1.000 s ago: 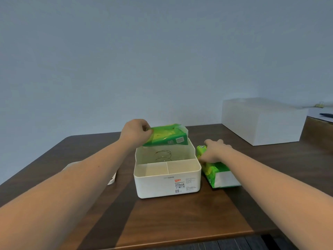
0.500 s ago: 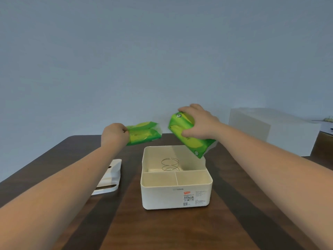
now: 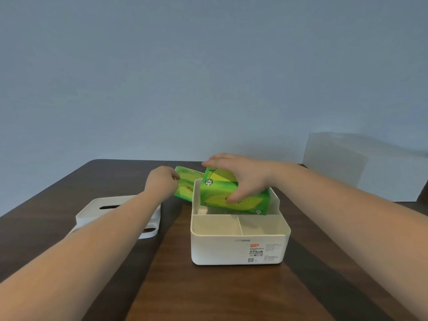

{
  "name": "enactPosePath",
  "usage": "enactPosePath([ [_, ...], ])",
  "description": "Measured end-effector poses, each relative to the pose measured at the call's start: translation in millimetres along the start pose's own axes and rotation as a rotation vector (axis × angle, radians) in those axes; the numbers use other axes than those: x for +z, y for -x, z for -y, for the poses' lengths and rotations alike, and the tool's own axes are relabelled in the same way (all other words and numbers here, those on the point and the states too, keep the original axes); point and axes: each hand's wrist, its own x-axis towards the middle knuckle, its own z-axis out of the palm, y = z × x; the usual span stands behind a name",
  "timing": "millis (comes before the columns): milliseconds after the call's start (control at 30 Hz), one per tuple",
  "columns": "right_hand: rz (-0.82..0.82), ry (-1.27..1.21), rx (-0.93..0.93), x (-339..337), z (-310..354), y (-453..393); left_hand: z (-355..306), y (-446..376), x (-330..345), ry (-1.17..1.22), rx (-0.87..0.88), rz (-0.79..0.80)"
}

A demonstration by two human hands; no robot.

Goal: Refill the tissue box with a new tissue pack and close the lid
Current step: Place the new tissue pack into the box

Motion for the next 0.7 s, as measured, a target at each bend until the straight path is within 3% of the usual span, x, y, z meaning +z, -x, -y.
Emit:
enactPosePath([
  [300, 0.094, -0.041, -0.019, 11.9, 10.0, 6.8, 10.5, 0.6, 1.5, 0.012, -0.048, 0.078],
  [567, 0.009, -0.165, 0.067, 4.5, 27.3, 10.8, 28.8, 6.1, -29.9, 0.004, -0.041, 0.029],
  [700, -0.138, -0.293, 0.092, -0.6, 50.6, -2.8, 47.7, 13.4, -51.8, -0.018, -0.066, 0.019],
])
